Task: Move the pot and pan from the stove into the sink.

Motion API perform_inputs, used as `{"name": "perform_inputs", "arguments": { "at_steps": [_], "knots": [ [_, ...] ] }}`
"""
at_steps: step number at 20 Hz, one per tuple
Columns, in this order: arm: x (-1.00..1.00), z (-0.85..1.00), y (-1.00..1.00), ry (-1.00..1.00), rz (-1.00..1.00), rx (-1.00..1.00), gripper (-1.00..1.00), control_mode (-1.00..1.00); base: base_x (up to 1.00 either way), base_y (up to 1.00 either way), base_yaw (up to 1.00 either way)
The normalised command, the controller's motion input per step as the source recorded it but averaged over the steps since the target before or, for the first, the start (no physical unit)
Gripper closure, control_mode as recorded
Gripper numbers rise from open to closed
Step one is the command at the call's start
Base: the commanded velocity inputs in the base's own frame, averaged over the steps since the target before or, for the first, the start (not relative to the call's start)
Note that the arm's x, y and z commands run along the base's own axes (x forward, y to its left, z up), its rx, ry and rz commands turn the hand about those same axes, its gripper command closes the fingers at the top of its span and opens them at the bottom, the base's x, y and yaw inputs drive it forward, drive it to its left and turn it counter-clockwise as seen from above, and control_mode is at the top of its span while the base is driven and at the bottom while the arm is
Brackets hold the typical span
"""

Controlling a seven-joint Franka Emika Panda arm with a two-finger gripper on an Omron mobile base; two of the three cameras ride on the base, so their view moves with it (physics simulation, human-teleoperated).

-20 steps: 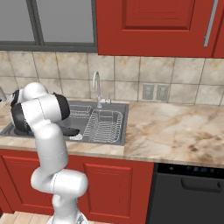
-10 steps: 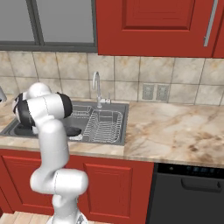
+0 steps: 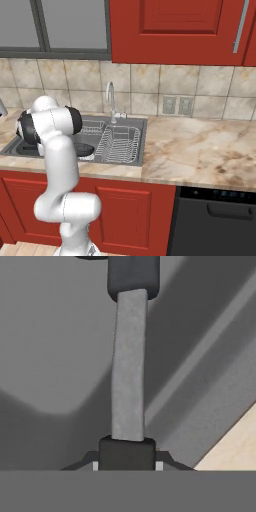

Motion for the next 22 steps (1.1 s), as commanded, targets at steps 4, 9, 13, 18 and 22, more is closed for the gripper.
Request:
{"name": "perform_inputs", "arguments": {
  "at_steps": [4,9,13,18,22],
  "knots": [
    [0.15,0.00,0.03,0.00,-0.02,0.00,-1.00,-1.00,0.00,0.00,0.00],
    [0.17,0.10,0.05,-0.03,-0.08,0.00,-1.00,-1.00,0.00,0.00,0.00],
    [0.02,0.39,0.12,-0.11,-0.14,0.00,-1.00,-1.00,0.00,0.00,0.00],
    [-0.10,0.65,0.10,-0.15,-0.16,0.00,-1.00,-1.00,0.00,0.00,0.00],
    [-0.49,0.68,-0.02,-0.17,-0.17,0.00,-1.00,-1.00,0.00,0.00,0.00]
  ]
}}
